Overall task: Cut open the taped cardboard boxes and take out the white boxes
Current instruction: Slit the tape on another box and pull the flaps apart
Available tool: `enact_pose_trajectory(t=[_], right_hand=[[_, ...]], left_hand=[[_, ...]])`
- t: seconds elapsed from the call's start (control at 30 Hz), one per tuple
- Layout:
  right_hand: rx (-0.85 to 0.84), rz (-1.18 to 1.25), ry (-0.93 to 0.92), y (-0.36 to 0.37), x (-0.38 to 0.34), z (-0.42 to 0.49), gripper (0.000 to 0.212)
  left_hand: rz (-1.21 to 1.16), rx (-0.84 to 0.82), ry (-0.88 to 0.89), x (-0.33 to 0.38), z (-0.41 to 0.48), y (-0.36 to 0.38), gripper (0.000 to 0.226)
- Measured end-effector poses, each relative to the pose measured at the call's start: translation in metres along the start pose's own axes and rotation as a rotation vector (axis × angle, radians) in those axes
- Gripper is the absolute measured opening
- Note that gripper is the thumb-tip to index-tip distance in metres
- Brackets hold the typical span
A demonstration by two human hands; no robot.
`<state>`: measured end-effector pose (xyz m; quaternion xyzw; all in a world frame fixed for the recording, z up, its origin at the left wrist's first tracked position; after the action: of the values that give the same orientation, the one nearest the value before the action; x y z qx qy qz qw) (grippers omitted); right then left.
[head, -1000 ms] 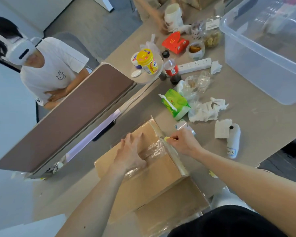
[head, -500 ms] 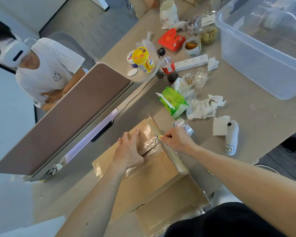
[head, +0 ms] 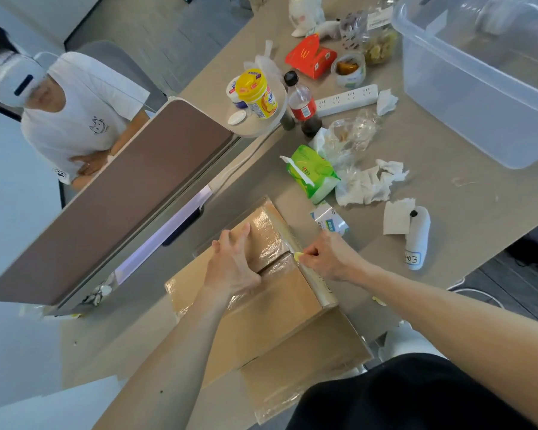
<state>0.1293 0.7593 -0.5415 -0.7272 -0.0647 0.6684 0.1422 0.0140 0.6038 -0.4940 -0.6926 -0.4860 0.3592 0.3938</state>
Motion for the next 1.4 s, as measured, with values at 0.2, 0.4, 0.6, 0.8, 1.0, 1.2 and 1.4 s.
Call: enact_pose_trajectory(t=[0.2,0.4,0.6,0.8,1.0,1.2,1.4], right_hand=[[0.005,0.005,0.020,0.000,-0.001,-0.015,0.061],[-0.026,-0.051,0.049,0.003,-0.003,-0.027,0.062],[-0.008,-0.061,0.079,-0.002,-0.008,-0.040,0.058],[0.218,0.069,0.213,-0.037,-0.001,-0.050,0.044],[0.224,0.252,0.199,-0.012,-0.038,-0.033,0.029],[0.167,0.520,0.246,0.049,-0.073,-0.004,0.022],[0.044,0.650,0.284,0.116,-0.112,0.015,0.019]], left_hand=[[0.021,0.037,-0.001,0.000,0.000,0.001,0.112],[0.011,0.032,-0.013,-0.002,0.001,0.004,0.113],[-0.005,0.026,-0.013,-0.004,0.002,0.004,0.111],[-0.063,-0.058,0.012,-0.013,0.005,0.015,0.110],[-0.451,-0.059,0.120,-0.029,-0.007,0.001,0.083],[-1.092,-0.108,0.134,-0.047,-0.048,-0.007,0.016],[-1.503,-0.259,0.198,-0.084,-0.074,0.010,0.021]])
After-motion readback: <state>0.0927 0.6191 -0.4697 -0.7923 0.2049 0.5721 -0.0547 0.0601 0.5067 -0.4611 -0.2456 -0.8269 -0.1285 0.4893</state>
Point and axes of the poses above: each hand's wrist, its own z-axis towards the middle knuckle, its own y-axis out of the palm, x = y × z, the point moved 9 cm from there along z, towards the middle knuckle, and after that the axes turned 15 degrees about -y, right-handed, at the moved point
